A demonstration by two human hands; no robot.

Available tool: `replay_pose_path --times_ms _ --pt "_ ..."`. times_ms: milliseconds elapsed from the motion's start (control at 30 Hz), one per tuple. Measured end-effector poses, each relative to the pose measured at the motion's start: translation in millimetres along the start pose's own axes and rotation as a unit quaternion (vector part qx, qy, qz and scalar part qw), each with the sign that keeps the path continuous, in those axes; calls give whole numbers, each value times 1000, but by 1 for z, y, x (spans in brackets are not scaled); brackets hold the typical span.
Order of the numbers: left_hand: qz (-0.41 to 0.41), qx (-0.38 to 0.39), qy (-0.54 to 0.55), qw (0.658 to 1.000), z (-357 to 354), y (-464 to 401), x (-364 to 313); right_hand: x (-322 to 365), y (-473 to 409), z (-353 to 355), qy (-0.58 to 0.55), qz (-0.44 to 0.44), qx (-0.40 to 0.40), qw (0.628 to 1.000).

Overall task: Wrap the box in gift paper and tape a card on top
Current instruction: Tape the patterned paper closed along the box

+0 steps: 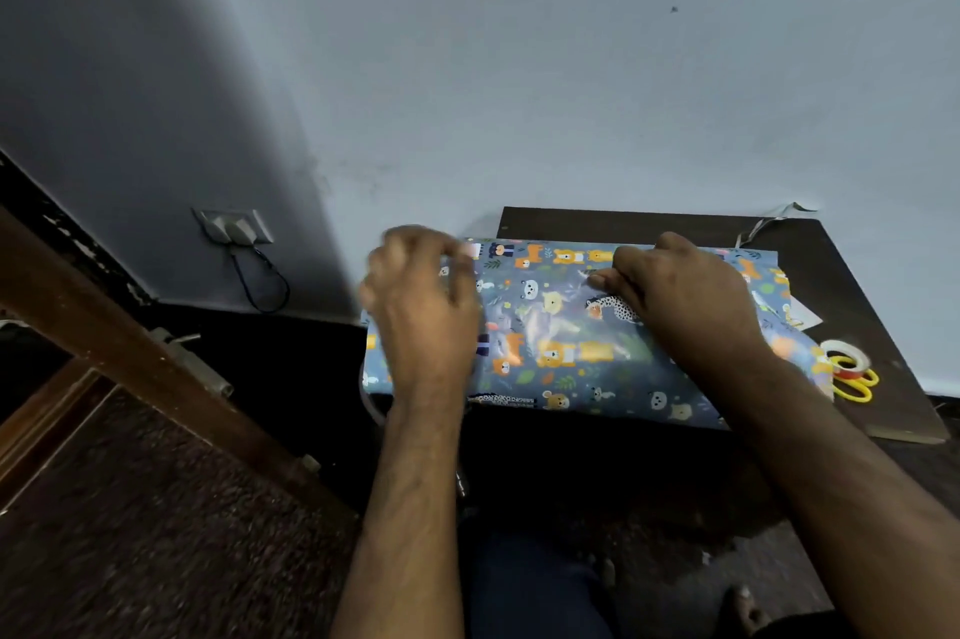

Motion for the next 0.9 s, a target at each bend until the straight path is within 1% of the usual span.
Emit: replay_pose_path --times_ms 33,67,100,167,200,233,300,433,500,600,700,800,900 --pt "-58 65 18 996 -9 -1 -13 1 -3 0 7 1 9 1000" --pt "-97 138 15 986 -20 -3 -23 1 -5 1 14 -1 17 1000" --pt "-116 212 -11 970 -32 -2 -31 0 -7 0 16 -3 23 1000" --pt "-104 329 -76 936 -50 -6 -37 0 -9 -1 19 -6 26 999" --pt "-91 360 -93 924 -55 -9 -38 0 -9 -2 22 -6 28 999" --pt "-79 373 -98 919 -59 -14 -39 -1 -9 -3 21 -5 30 999" --pt "-52 374 -98 921 -59 -25 -44 -4 -9 -4 11 -3 21 1000" --pt "-24 365 -108 924 -63 -33 -57 -12 -15 -11 28 59 -19 998" --pt "-18 362 -93 927 -65 -33 -57 -17 -18 -14 15 75 -28 997" --pt "-1 356 -21 934 -60 -33 -46 -20 -17 -15 -10 74 -44 996" --pt "24 334 39 942 -55 -32 -35 -20 -19 -15 -8 73 -54 996" --pt "15 337 51 940 -56 -31 -32 -20 -22 -16 -9 62 -38 997" --pt "8 374 49 926 -59 -35 -28 -17 -21 -17 -3 53 -44 998"
Point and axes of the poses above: each hand's wrist, its own y-axis away from the middle knuckle, its own z-axis out of the back of the hand, x = y × z, the point moved 3 cm from there along -y, towards the middle knuckle, and after that the axes turned 14 degrees about x, right-handed, at the moved point
